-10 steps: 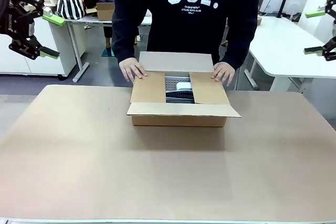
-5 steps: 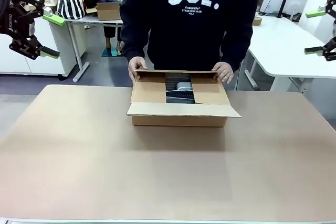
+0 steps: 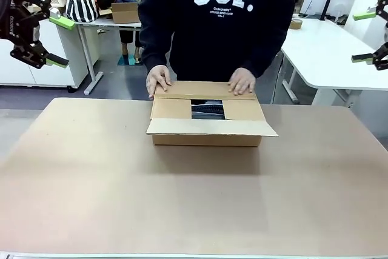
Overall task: Pack the gift set into the box.
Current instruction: Press and hold the closed box until the human finishes sealing it.
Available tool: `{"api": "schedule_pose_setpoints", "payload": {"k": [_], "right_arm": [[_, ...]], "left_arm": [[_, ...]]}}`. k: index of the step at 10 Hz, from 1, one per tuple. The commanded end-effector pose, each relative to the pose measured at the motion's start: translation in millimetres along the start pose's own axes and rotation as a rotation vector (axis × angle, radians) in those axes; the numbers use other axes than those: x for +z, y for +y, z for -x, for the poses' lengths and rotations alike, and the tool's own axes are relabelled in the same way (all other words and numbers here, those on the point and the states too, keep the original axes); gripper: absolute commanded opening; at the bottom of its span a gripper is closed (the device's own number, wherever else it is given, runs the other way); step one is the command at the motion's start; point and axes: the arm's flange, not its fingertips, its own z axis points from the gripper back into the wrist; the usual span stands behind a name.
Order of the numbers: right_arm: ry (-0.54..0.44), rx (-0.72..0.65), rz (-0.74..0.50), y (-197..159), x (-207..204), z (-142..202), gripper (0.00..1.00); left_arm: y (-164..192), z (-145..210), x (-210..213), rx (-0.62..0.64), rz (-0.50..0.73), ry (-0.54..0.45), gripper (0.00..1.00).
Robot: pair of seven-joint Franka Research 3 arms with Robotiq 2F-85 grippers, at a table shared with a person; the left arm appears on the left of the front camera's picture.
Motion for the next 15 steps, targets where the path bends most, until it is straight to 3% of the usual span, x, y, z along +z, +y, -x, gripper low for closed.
{"api": "schedule_pose_setpoints", "payload": {"k": [1, 15], "right_arm": [[0.006, -0.007, -0.015, 3.3, 2.9, -0.3, 1.00], [0.006, -0.007, -0.015, 3.3, 2.9, -0.3, 1.00]], "left_arm": [[0.6, 1.1, 2.5, -0.013, -0.007, 0.013, 1.00], [0.6, 1.1, 2.5, -0.013, -0.007, 0.013, 1.00]]}}
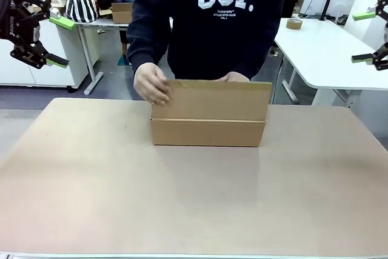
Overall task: Pack the gift set into the box.
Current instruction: Press and hold the closed box until the human finishes sealing it.
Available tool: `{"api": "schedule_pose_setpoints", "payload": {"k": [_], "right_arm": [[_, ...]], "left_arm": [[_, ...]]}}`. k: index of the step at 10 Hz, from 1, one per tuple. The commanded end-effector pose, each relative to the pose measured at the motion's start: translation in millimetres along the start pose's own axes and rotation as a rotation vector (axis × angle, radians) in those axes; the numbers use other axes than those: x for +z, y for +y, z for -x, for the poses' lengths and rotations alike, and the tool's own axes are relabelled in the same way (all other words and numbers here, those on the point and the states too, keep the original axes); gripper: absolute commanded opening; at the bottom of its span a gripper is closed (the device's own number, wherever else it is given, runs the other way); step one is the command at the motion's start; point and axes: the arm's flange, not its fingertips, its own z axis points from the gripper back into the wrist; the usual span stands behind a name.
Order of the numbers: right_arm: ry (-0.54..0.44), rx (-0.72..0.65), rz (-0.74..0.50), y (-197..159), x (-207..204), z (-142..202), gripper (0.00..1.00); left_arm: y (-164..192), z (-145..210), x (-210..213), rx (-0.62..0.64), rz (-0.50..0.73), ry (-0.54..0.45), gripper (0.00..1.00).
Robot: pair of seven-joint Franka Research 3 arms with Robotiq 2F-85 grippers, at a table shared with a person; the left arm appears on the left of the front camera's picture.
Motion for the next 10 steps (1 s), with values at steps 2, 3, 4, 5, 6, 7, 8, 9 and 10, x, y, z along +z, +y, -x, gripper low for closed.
{"api": "schedule_pose_setpoints", "payload": {"k": [2, 3, 4, 5, 6, 7, 8, 9, 10], "right_arm": [[0.006, -0.007, -0.015, 3.3, 2.9, -0.4, 1.00], [0.006, -0.007, -0.015, 3.3, 2.9, -0.4, 1.00], [0.006, -0.007, -0.015, 3.3, 2.9, -0.4, 1.00], [0.006, -0.007, -0.015, 3.3, 2.9, -0.4, 1.00], [0.006, -0.007, -0.015, 3.3, 2.9, -0.4, 1.00], [0.006, -0.007, -0.015, 3.3, 2.9, -0.4, 1.00], [0.006, -0.007, -0.015, 3.3, 2.9, -0.4, 1.00], [0.006, -0.007, -0.015, 3.3, 2.9, -0.4, 1.00], [0.006, -0.007, -0.015, 3.3, 2.9, -0.4, 1.00]], "left_arm": [[0.6, 1.1, 2.5, -0.013, -0.007, 0.013, 1.00], [0.6, 1.1, 2.5, -0.013, -0.007, 0.013, 1.00], [0.6, 1.1, 2.5, -0.013, -0.007, 0.013, 1.00], [0.6, 1.1, 2.5, -0.013, -0.007, 0.013, 1.00], [0.6, 1.1, 2.5, -0.013, -0.007, 0.013, 1.00], [0.6, 1.1, 2.5, -0.013, -0.007, 0.013, 1.00], [0.6, 1.1, 2.5, -0.013, -0.007, 0.013, 1.00], [0.6, 1.1, 2.5, -0.013, -0.007, 0.013, 1.00], [0.6, 1.1, 2.5, -0.013, -0.007, 0.013, 1.00]]}}
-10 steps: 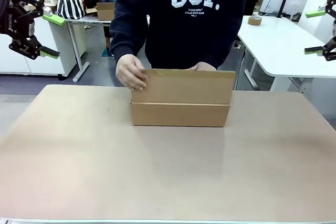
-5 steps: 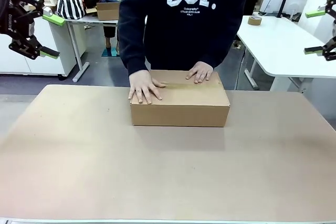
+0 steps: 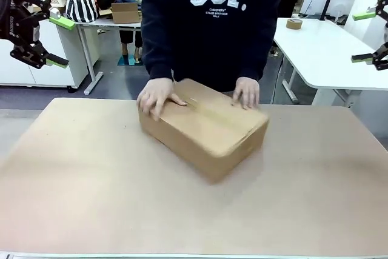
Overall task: Pack the gift set into the box.
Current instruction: Press and hold the closed box until the human finishes sealing it.
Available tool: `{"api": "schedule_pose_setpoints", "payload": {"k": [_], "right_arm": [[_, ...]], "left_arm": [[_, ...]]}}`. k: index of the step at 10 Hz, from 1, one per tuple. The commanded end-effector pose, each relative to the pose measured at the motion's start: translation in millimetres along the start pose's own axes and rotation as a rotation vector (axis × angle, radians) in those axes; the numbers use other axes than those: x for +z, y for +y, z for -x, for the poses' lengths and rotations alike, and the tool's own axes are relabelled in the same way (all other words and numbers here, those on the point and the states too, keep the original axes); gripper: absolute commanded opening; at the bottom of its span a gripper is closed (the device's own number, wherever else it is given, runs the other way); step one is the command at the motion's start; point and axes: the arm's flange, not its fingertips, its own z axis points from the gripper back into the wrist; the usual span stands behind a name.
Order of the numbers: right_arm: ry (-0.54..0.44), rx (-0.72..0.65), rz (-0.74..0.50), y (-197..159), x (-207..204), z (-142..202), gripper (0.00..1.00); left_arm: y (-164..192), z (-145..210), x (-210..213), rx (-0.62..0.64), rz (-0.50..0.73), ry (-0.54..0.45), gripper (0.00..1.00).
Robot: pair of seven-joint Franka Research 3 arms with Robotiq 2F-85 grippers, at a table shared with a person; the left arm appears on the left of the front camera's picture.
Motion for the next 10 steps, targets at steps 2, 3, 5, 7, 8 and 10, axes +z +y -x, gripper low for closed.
{"api": "schedule_pose_setpoints", "payload": {"k": [2, 3, 5, 7, 8, 10], "right_arm": [[0.006, -0.007, -0.015, 3.3, 2.9, -0.4, 1.00], [0.006, -0.007, -0.015, 3.3, 2.9, -0.4, 1.00], [0.006, -0.007, -0.015, 3.3, 2.9, -0.4, 1.00], [0.006, -0.007, -0.015, 3.3, 2.9, -0.4, 1.00], [0.006, -0.007, -0.015, 3.3, 2.9, -0.4, 1.00], [0.006, -0.007, -0.015, 3.3, 2.9, -0.4, 1.00]], "left_arm": [[0.6, 1.1, 2.5, -0.013, -0.007, 0.013, 1.00], [0.6, 1.1, 2.5, -0.013, -0.007, 0.013, 1.00], [0.6, 1.1, 2.5, -0.013, -0.007, 0.013, 1.00], [0.6, 1.1, 2.5, -0.013, -0.007, 0.013, 1.00], [0.6, 1.1, 2.5, -0.013, -0.007, 0.013, 1.00], [0.6, 1.1, 2.5, -0.013, -0.007, 0.013, 1.00]]}}
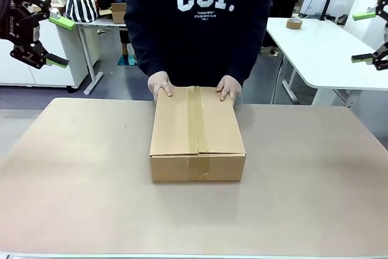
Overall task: Pack the gift set into the box.
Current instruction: Press and hold the closed box until the human finishes sealing it.
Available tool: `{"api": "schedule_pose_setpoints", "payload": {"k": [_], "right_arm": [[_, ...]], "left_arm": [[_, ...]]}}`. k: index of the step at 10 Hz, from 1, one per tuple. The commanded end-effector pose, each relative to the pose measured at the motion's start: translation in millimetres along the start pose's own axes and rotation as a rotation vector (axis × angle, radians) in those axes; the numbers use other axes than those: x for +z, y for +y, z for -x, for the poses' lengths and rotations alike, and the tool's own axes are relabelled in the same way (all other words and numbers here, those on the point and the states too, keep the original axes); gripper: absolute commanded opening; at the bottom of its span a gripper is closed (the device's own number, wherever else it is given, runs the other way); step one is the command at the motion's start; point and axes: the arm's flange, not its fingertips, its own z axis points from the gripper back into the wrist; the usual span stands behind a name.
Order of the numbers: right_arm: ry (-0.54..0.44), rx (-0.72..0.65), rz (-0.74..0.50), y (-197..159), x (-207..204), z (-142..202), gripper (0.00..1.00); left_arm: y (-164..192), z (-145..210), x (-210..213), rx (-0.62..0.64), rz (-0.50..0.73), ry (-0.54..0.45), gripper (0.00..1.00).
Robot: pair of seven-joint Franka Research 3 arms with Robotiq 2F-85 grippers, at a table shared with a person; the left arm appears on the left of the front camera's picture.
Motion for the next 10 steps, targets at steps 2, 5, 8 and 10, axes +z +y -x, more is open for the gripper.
{"api": "schedule_pose_setpoints", "payload": {"k": [2, 5, 8, 10], "right_arm": [[0.006, -0.007, -0.015, 3.3, 2.9, -0.4, 1.00], [0.000, 0.000, 0.000, 0.0, 0.0, 0.0, 1.00], [0.000, 0.000, 0.000, 0.0, 0.0, 0.0, 1.00], [0.037, 0.103, 0.029, 4.9, -21.0, -3.4, 1.00]], "left_arm": [[0.6, 1.1, 2.5, -0.013, -0.007, 0.013, 1.00], [0.0, 0.0, -0.1, 0.000, 0.000, 0.000, 1.00], [0.0, 0.0, -0.1, 0.000, 0.000, 0.000, 1.00], [-0.4, -0.2, -1.5, 0.000, -0.002, 0.003, 1.00]]}}
